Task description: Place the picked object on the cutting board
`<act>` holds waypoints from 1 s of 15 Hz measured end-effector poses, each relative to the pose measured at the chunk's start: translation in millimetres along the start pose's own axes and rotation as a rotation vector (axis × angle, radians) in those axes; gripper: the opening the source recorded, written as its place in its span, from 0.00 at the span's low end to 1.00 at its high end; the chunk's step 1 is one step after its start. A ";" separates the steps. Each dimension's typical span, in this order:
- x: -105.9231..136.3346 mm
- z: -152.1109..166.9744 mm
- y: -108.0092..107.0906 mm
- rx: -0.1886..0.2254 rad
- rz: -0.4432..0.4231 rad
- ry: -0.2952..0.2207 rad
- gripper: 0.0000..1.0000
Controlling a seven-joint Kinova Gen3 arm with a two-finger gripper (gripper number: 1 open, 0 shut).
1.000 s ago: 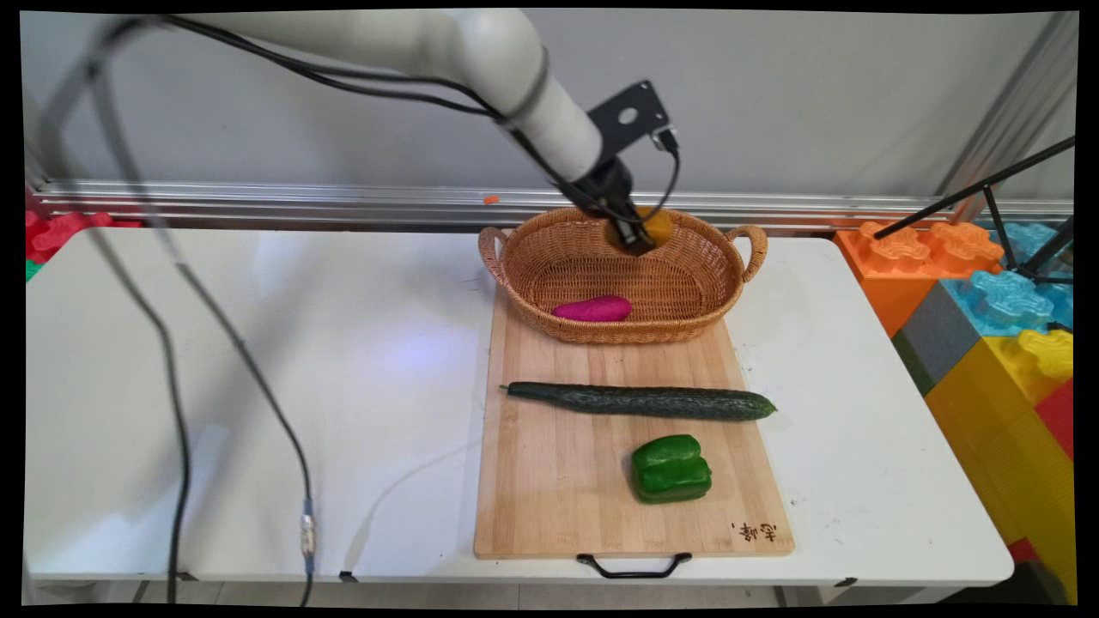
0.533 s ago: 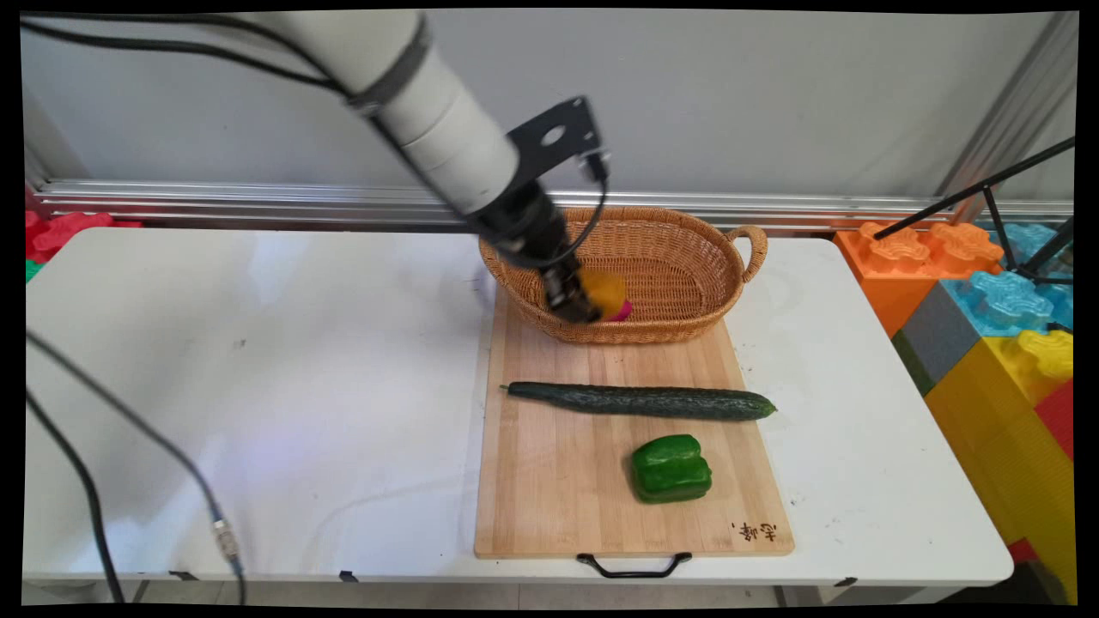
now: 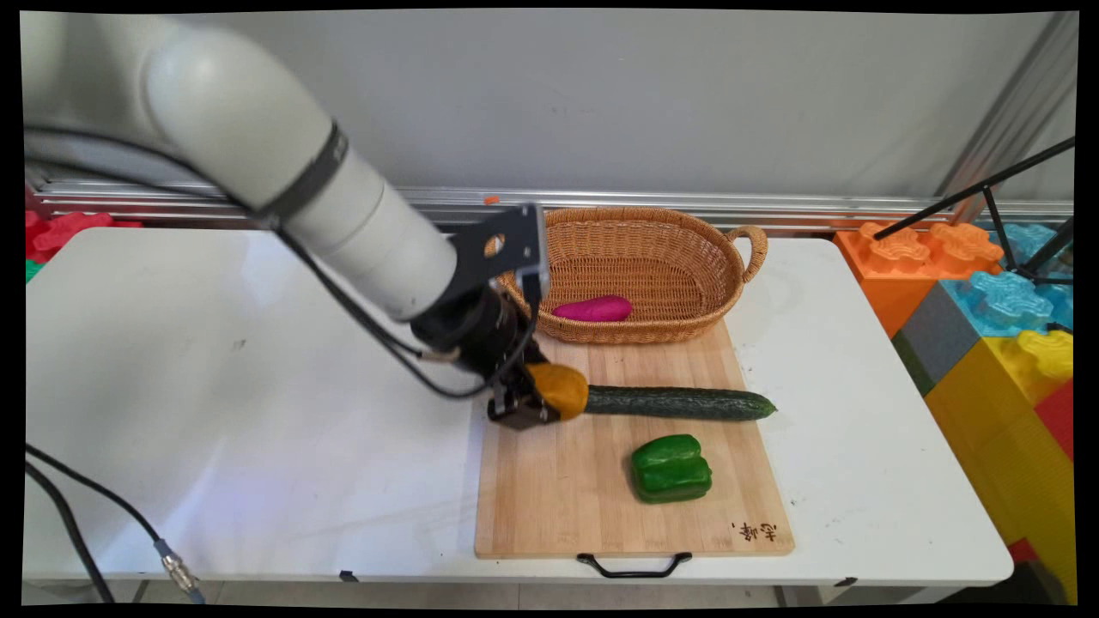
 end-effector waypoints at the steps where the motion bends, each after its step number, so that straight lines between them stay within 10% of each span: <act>1: -4.3 8.5 4.1 -0.002 0.002 0.000 0.00; 11: -28.1 71.8 25.0 -0.038 0.011 -0.015 0.00; 12: -28.1 75.3 25.9 -0.041 0.013 -0.015 1.00; 15: -25.8 79.8 25.1 -0.044 0.015 -0.019 1.00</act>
